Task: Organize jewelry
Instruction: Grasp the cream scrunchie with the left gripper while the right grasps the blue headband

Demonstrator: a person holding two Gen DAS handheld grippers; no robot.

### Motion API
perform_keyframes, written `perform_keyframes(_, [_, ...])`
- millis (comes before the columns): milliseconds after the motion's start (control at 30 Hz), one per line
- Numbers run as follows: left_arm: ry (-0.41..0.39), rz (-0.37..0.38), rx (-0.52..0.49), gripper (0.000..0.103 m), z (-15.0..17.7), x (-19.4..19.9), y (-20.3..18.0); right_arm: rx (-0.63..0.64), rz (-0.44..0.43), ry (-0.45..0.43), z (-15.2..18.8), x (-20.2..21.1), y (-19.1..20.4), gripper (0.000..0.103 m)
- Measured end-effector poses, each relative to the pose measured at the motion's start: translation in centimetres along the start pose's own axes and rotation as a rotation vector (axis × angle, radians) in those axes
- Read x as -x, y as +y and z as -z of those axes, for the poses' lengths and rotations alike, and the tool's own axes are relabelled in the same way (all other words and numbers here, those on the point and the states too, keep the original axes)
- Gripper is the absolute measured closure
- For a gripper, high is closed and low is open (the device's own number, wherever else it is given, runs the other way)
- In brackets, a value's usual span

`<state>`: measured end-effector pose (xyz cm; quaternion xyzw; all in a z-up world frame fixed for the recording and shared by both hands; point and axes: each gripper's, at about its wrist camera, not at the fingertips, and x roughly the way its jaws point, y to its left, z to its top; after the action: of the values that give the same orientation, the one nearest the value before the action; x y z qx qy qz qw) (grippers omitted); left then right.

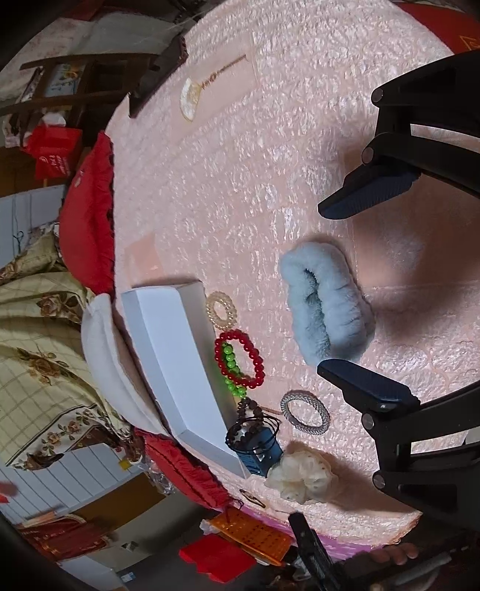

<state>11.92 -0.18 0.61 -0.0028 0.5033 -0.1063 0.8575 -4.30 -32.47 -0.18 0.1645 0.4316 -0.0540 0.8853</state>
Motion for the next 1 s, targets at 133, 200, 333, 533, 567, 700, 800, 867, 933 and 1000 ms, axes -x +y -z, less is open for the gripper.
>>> perform_keyframes(133, [0.031,0.015,0.041,0.002,-0.4,-1.2,0.4,-0.007,-0.026,0.012,-0.4,-0.9,0.1,0.026])
perform_keyframes(200, [0.053,0.031,0.066,0.002,-0.6,-1.9,0.6,-0.012,-0.031,0.013,-0.6,-1.3,0.2,0.026])
perform_keyframes(333, [0.128,0.060,0.074,0.037,-0.6,-3.7,0.2,-0.024,-0.037,0.015,-0.8,-2.0,0.5,0.026])
perform_keyframes(533, [0.148,0.108,0.077,0.090,0.5,-3.0,-0.1,-0.024,-0.053,0.012,-1.3,-2.5,1.0,0.063])
perform_keyframes(567, [0.137,0.120,0.080,0.091,0.6,-2.3,0.0,-0.017,-0.053,0.018,-1.4,-2.7,1.1,0.065])
perform_keyframes(700, [0.076,0.144,0.052,0.091,0.9,1.1,0.1,0.001,-0.061,0.017,-1.6,-2.8,1.5,0.078])
perform_keyframes(800, [0.037,0.163,0.033,0.091,0.7,3.5,0.3,0.011,-0.070,0.006,-1.7,-2.1,1.5,0.080])
perform_keyframes(867, [0.011,0.181,0.025,0.091,0.2,5.0,0.4,0.012,-0.079,-0.002,-2.0,-1.5,1.4,0.080])
perform_keyframes(933, [-0.015,0.197,0.018,0.091,-0.4,6.1,0.5,0.009,-0.092,-0.015,-2.5,-0.7,1.4,0.080])
perform_keyframes(1000, [-0.036,0.211,0.011,0.091,-1.0,6.7,0.0,-0.003,-0.118,-0.024,-3.1,-0.2,1.4,0.080])
